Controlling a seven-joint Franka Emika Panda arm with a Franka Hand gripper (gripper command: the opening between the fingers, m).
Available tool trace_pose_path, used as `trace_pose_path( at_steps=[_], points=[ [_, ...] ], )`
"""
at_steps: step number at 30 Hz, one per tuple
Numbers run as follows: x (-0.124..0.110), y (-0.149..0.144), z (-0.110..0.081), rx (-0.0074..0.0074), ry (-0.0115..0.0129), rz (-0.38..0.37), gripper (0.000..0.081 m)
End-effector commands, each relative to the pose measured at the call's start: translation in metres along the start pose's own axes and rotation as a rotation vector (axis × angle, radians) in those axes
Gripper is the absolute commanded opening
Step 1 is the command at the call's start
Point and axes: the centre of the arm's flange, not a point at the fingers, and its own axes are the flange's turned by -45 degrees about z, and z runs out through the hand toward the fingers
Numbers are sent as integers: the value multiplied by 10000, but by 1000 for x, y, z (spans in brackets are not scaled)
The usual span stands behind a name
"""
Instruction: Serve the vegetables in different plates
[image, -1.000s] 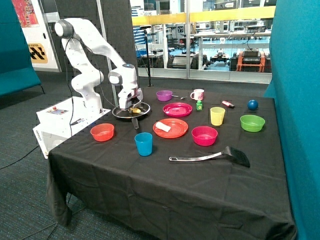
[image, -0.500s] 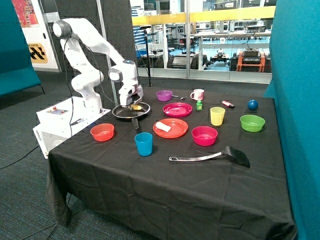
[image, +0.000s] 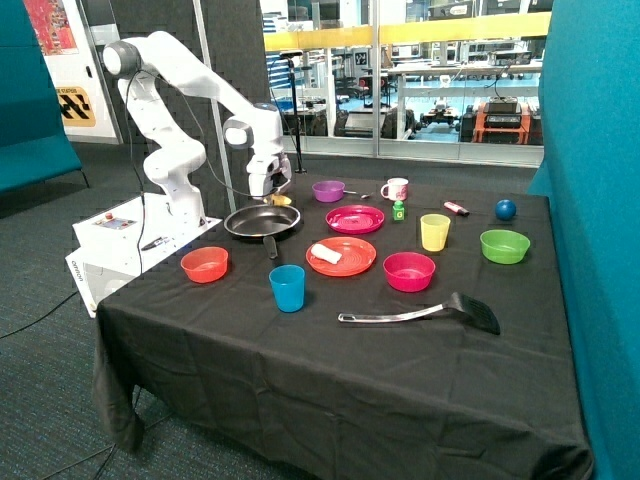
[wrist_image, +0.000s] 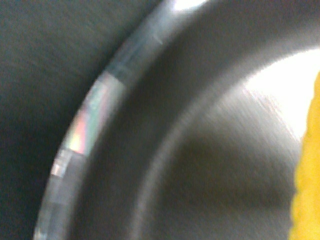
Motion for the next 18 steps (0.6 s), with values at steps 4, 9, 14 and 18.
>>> trace_pose_path(
  at_steps=[4,9,14,18],
  points=[
    [54,-36,-21,13,-74,-1391,0],
    [85,-53,-28,15,-74,-1965,0],
    [116,-66,-27,16,-74,-2324,0],
    [141,-69,-21,16,-74,-2292,0]
  ],
)
